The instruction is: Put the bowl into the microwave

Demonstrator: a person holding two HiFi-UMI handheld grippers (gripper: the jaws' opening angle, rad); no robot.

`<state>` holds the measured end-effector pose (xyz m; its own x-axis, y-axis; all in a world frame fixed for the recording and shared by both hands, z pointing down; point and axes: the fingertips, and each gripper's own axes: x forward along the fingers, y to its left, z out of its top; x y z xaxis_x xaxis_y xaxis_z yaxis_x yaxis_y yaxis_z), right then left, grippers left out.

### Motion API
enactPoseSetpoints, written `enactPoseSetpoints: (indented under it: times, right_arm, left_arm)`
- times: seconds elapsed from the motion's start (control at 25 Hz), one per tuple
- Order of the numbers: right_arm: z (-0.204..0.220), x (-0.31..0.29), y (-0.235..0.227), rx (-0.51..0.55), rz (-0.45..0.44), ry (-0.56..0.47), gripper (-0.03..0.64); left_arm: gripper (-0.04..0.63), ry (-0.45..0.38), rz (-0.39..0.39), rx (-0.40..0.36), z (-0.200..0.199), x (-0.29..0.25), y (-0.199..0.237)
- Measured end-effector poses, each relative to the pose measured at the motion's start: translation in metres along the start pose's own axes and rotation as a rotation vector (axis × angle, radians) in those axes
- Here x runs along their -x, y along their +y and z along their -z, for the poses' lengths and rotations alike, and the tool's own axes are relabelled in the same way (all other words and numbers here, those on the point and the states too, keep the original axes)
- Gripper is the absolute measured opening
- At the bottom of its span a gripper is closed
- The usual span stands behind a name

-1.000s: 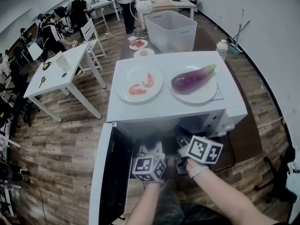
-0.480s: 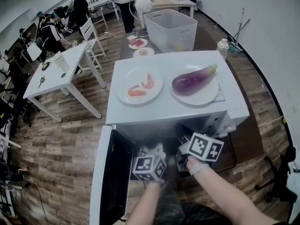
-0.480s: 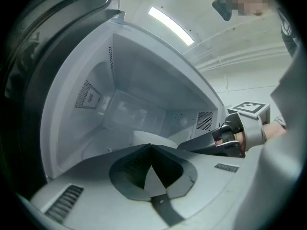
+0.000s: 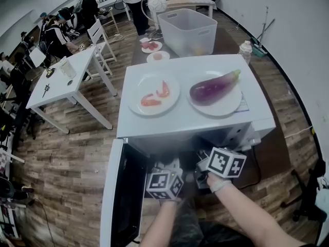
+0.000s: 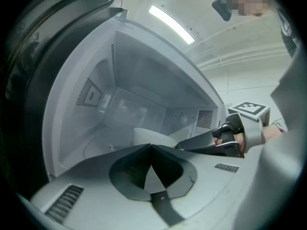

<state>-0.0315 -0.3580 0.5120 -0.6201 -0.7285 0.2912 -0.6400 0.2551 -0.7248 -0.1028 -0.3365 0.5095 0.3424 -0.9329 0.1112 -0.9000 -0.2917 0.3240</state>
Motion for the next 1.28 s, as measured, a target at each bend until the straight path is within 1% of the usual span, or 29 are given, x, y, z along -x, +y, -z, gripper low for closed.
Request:
enactPoseSetpoints:
  times: [0.12, 0.24, 0.4, 0.72, 0.96, 1.28]
  right_arm:
    - [0.007, 0.001, -0.001, 0.052, -0.002, 0.016, 0.0]
    - [0.01, 0.005, -0.006, 0.046, 0.01, 0.006, 0.0]
    - [0.018, 0.014, -0.004, 0.046, -0.021, 0.014, -0.002]
    - [0.032, 0.029, 0.008, 0.173, -0.074, 0.053, -0.002]
    - [0.041, 0.045, 0.014, 0.254, -0.084, 0.073, -0.002]
    - [0.051, 0.065, 0.027, 0.296, -0.113, 0.078, -0.002]
  left_arm:
    - [-0.009, 0.003, 0.001, 0.001, 0.002, 0.003, 0.0]
    - [-0.009, 0.005, 0.001, 0.003, 0.005, 0.007, -0.002]
    - [-0.009, 0.011, 0.004, 0.008, 0.009, 0.015, -0.008]
    - [-0.009, 0.009, 0.017, 0.003, 0.013, 0.033, -0.022]
    - [-0.009, 0.006, 0.013, 0.002, 0.015, 0.048, -0.03]
    - [-0.009, -0.005, 0.012, 0.001, 0.013, 0.071, -0.043]
